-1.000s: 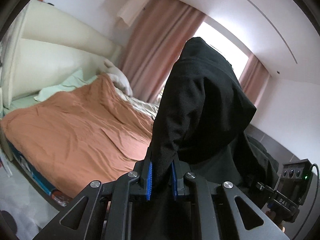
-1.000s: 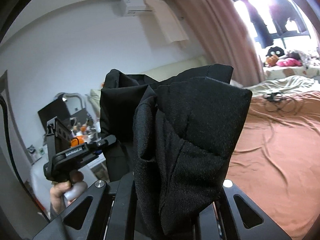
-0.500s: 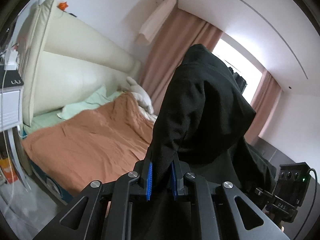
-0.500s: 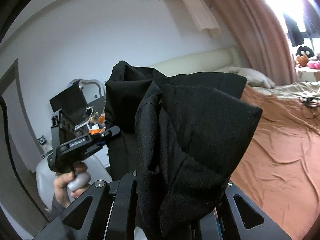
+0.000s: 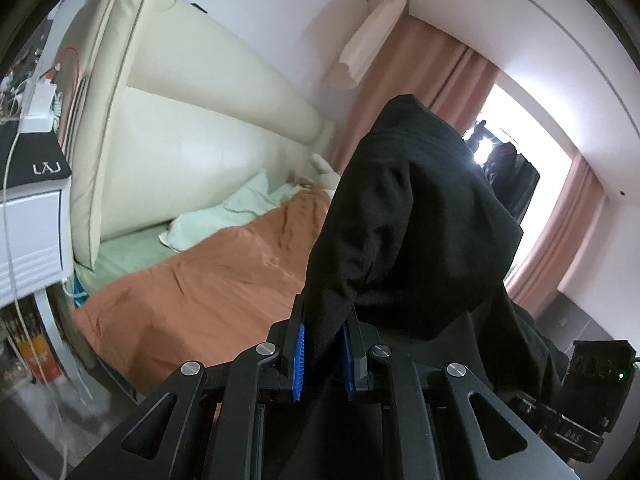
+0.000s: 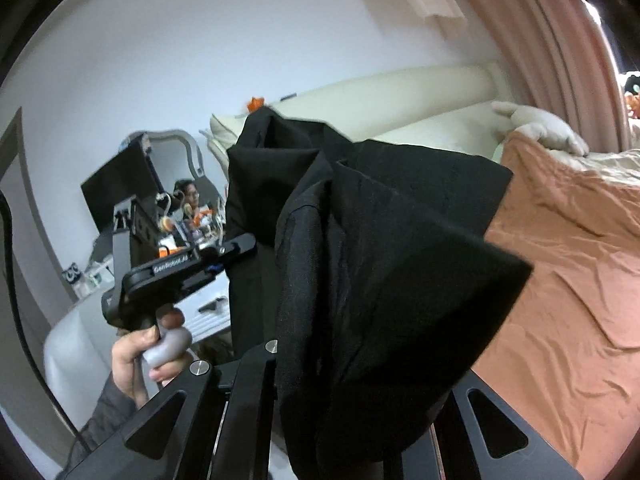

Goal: Fold large clothes
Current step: 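Carry the lifted black bundle with both grippers toward the bed's headboard end, then lower the black bundle onto the duvet with both grippers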

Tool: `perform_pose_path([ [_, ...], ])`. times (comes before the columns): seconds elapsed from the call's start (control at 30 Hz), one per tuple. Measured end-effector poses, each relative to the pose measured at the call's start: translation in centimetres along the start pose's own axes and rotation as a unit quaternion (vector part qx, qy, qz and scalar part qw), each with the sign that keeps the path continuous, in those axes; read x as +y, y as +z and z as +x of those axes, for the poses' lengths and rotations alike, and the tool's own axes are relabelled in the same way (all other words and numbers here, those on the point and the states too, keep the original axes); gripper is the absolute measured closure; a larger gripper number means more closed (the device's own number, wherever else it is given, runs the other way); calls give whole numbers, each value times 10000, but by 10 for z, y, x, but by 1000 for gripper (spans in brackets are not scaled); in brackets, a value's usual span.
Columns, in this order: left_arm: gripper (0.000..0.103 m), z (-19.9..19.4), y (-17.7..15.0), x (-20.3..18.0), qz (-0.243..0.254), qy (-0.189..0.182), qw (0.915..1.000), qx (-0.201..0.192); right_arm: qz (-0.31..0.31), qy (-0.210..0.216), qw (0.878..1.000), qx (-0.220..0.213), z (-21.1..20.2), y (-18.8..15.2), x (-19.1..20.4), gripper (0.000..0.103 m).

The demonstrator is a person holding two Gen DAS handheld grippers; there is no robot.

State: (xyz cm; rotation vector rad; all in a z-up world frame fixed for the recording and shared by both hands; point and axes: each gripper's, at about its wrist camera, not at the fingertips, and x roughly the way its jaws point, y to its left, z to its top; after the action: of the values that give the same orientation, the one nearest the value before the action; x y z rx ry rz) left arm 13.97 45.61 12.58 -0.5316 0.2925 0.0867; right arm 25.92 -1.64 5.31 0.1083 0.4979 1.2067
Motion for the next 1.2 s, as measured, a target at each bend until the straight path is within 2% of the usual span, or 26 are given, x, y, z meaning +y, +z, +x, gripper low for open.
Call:
perform_pose_path([
  [0.1, 88, 23, 9, 22, 48, 117, 9999, 35, 15, 44, 9999, 136, 47, 2, -11, 91],
  [0.33, 88, 75, 19, 90, -228, 466, 9985, 199, 424, 355, 9972, 504, 131, -4, -50, 91],
  [0.53, 88, 110, 26, 134, -439, 779, 9954, 343, 640, 582, 9931, 792, 189, -15, -69, 91],
  [0.8, 88, 147, 42, 155, -314, 1218, 9906, 540, 1003, 812, 9866, 996, 244, -28, -103, 91],
  [1.03, 88, 214, 46, 158, -189, 1433, 9861, 825, 1247, 472, 9856, 1043, 273, -21, -144, 91],
  [1.1, 82, 236, 43, 153, -36, 1808, 9779, 1044, 1276, 306, 9847, 1146, 281, -23, -157, 91],
  [1.13, 75, 242, 42, 151, 26, 2040, 9726, 1111, 1249, 235, 9845, 1207, 287, -25, -163, 91],
  [1.2, 71, 239, 41, 147, 153, 2320, 9681, 933, 1145, 119, 9840, 1359, 300, -30, -170, 92],
])
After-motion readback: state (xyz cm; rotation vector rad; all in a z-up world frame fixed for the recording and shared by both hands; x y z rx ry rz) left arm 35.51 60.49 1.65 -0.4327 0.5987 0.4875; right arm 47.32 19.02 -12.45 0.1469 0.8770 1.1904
